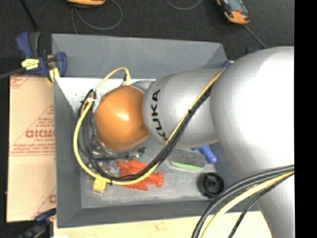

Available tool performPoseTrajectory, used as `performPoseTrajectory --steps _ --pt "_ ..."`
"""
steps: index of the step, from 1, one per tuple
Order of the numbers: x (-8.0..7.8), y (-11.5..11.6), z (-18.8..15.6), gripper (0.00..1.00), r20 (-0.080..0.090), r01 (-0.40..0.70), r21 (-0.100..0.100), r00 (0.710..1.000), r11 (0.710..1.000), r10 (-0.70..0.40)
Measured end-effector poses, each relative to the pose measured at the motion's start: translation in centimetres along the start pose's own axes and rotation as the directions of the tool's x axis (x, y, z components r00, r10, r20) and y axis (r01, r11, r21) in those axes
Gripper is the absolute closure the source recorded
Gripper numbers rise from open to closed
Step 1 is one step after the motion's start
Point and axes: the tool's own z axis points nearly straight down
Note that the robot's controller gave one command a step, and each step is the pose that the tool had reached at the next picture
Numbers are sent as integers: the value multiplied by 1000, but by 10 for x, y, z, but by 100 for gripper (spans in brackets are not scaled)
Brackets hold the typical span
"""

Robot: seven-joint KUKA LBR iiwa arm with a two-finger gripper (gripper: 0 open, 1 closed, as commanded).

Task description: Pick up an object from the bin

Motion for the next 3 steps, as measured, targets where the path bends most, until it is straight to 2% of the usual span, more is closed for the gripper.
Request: performPoseTrajectory --steps 2,3 --pt "1 1 -3 100 -2 -1 -3 1000 1000 1" --pt "1 1 -18 100 -4 -3 -3 1000 1000 3"
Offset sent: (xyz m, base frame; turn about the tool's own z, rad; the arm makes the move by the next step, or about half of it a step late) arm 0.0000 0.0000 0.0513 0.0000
